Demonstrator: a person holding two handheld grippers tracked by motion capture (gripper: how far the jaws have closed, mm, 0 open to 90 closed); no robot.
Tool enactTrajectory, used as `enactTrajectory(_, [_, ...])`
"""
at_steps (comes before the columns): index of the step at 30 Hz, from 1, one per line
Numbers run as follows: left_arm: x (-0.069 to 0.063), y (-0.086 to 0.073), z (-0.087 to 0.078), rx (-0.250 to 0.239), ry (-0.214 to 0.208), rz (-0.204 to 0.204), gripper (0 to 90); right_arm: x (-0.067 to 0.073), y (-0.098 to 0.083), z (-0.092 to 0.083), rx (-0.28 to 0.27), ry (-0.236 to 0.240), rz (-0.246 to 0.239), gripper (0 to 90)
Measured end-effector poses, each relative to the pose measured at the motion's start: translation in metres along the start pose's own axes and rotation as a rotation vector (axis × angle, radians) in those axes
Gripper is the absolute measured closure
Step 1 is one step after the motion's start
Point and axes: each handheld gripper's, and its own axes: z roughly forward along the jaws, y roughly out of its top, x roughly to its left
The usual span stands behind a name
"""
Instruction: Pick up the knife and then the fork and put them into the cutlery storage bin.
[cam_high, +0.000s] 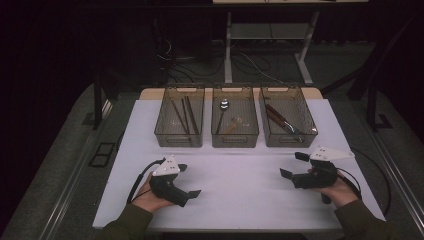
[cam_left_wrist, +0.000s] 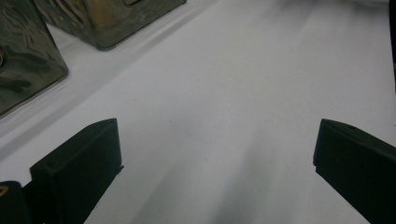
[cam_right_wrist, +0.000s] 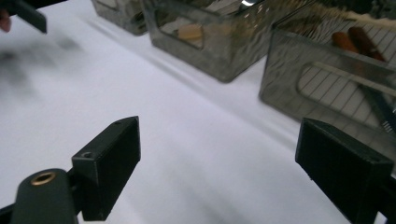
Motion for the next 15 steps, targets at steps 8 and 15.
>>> enactTrajectory(8, [0.0, 0.0, 0.001, -0.003, -0.003, -0.001, 0.0, 0.014, -0.015, -0.002, 0.026, 0.038, -0.012, 13.7])
enactTrajectory(15, [0.0, 0.0, 0.001, -0.001, -0.004, 0.0, 0.0, 0.019, -0.02, 0.004, 0.061, 0.062, -0.031, 13.7])
